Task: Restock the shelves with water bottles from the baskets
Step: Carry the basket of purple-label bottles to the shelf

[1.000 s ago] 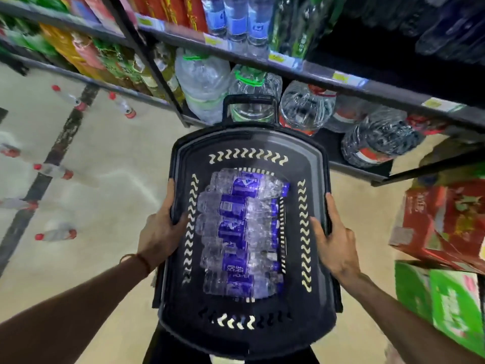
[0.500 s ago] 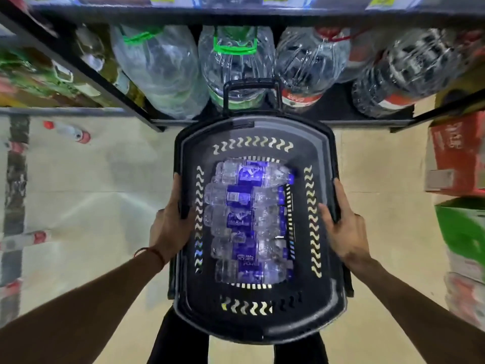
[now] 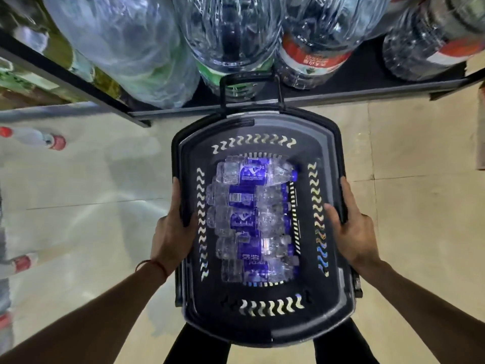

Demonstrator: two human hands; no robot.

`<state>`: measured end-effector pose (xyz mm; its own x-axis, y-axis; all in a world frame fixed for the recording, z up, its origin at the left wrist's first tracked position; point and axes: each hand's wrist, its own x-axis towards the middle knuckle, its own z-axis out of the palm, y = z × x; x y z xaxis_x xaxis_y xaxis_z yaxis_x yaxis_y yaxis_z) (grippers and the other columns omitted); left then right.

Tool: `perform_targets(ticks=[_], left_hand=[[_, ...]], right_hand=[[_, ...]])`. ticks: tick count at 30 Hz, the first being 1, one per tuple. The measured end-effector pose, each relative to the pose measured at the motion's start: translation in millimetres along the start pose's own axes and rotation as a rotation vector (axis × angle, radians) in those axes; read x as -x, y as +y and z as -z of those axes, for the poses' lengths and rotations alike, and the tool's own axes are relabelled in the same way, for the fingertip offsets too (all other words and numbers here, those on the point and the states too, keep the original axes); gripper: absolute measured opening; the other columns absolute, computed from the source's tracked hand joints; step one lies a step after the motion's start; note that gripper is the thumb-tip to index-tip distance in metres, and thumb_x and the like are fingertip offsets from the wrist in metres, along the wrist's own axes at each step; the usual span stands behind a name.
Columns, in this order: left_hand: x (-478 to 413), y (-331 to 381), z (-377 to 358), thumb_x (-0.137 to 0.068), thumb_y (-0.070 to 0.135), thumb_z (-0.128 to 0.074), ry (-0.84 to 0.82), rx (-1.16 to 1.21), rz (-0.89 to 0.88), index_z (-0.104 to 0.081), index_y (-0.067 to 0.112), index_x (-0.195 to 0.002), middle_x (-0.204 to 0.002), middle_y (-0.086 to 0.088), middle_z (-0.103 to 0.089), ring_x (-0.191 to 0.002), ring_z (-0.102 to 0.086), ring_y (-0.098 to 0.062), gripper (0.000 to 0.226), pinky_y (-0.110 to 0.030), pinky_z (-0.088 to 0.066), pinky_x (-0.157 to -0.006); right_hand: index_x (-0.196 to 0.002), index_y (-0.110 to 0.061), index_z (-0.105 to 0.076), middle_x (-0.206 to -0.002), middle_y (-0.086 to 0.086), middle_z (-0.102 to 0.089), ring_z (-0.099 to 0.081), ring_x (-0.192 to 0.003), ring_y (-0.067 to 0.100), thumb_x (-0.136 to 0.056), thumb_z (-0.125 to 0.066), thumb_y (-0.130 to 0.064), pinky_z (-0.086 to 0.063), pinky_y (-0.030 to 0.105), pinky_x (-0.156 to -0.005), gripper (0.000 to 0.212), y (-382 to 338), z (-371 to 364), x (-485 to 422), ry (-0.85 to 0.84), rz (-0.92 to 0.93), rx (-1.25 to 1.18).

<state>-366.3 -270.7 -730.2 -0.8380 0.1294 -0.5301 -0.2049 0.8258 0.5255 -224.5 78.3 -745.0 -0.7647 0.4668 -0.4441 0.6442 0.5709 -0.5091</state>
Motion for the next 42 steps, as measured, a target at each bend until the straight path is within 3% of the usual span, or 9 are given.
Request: perform_targets(ticks=[3, 9, 18, 24, 27, 30, 32, 36, 42], left_hand=[[-1.4, -0.3, -3.9, -0.103, 0.039, -0.054, 0.002, 0.009, -0.014, 0.01, 0.052, -0.158, -0.108, -0.018, -0.076, -0.085, -0.073, -0.037, 0.086, -0.052, -0.061, -0.082], [4.9, 0.9, -15.9, -0.103, 0.033, -0.054, 0.047, 0.024, 0.007, 0.01, 0.05, -0.159, -0.105, -0.019, -0.076, -0.086, -0.072, -0.04, 0.086, -0.05, -0.061, -0.08], [-1.4, 1.5, -25.6, -0.101, 0.032, -0.057, 0.084, 0.009, 0.047, 0.013, 0.053, -0.157, -0.109, -0.021, -0.075, -0.089, -0.072, -0.041, 0.091, -0.053, -0.06, -0.079], [9.0, 13.2, -13.7, -0.093, 0.026, -0.067, -0.063, -0.047, 0.098, 0.012, 0.047, -0.158, -0.115, -0.018, -0.071, -0.094, -0.07, -0.038, 0.105, -0.049, -0.059, -0.079], [27.4, 36.9, 6.7, -0.09, 0.037, -0.065, -0.071, -0.105, 0.135, -0.006, 0.051, -0.158, -0.118, -0.01, -0.061, -0.084, -0.067, -0.035, 0.091, -0.041, -0.057, -0.073], [61.4, 73.7, 28.6, -0.095, 0.041, -0.062, -0.033, -0.297, 0.114, -0.019, 0.042, -0.159, -0.138, -0.013, -0.044, -0.108, -0.06, -0.042, 0.076, -0.045, -0.054, -0.08], [86.7, 105.0, 43.5, -0.096, 0.043, -0.06, -0.006, -0.421, 0.064, -0.023, 0.036, -0.159, -0.144, -0.013, -0.044, -0.122, -0.054, -0.042, 0.073, -0.051, -0.053, -0.088], [139.2, 166.0, 70.7, -0.098, 0.043, -0.056, 0.036, -0.534, -0.023, -0.033, 0.027, -0.158, -0.143, -0.011, -0.05, -0.125, -0.053, -0.038, 0.066, -0.053, -0.046, -0.098], [197.8, 241.5, 126.7, -0.094, 0.039, -0.064, 0.215, -0.569, -0.353, -0.056, 0.02, -0.14, -0.127, -0.009, -0.06, -0.11, -0.06, -0.036, 0.05, -0.051, -0.05, -0.086]], right_hand=[[-0.166, -0.042, -0.01, -0.055, 0.016, -0.058, -0.054, -0.042, 0.026, -0.107, -0.047, -0.049, -0.048, 0.037, -0.044, 0.07, 2.5, -2.1, -2.0, -0.004, -0.009, 0.017], [-0.165, -0.043, -0.007, -0.06, 0.016, -0.062, -0.061, -0.048, 0.028, -0.108, -0.046, -0.048, -0.056, 0.044, -0.05, 0.069, 11.7, -7.5, -10.8, 0.011, -0.021, 0.031], [-0.166, -0.039, -0.004, -0.053, 0.0, -0.049, -0.049, -0.045, 0.018, -0.109, -0.043, -0.049, -0.04, 0.032, -0.052, 0.07, 16.2, -13.6, -26.8, 0.05, -0.01, 0.105], [-0.163, -0.048, 0.011, -0.092, 0.009, -0.063, -0.058, -0.067, 0.024, -0.111, -0.041, -0.041, -0.046, 0.036, -0.062, 0.073, 15.6, 4.3, -13.3, -0.111, 0.047, 0.142], [-0.167, -0.034, -0.012, -0.126, 0.015, -0.054, -0.061, -0.096, 0.037, -0.109, -0.047, -0.037, -0.05, 0.042, -0.075, 0.068, -3.6, 32.3, -0.1, -0.193, 0.021, 0.306], [-0.159, -0.023, -0.039, -0.143, 0.018, -0.049, -0.053, -0.123, 0.039, -0.104, -0.053, -0.036, -0.053, 0.046, -0.089, 0.058, -29.9, 69.3, 23.5, -0.209, 0.051, 0.448], [-0.15, -0.018, -0.051, -0.141, 0.017, -0.054, -0.053, -0.124, 0.037, -0.103, -0.054, -0.037, -0.051, 0.046, -0.092, 0.051, -48.4, 98.4, 42.2, -0.185, 0.082, 0.513], [-0.137, -0.018, -0.064, -0.133, 0.01, -0.06, -0.054, -0.123, 0.034, -0.097, -0.059, -0.038, -0.047, 0.046, -0.094, 0.046, -78.3, 155.6, 86.7, -0.1, 0.114, 0.503], [-0.123, -0.017, -0.072, -0.124, 0.006, -0.067, -0.059, -0.115, 0.032, -0.088, -0.054, -0.04, -0.049, 0.046, -0.09, 0.046, -128.7, 233.2, 151.4, 0.069, 0.152, 0.515]])
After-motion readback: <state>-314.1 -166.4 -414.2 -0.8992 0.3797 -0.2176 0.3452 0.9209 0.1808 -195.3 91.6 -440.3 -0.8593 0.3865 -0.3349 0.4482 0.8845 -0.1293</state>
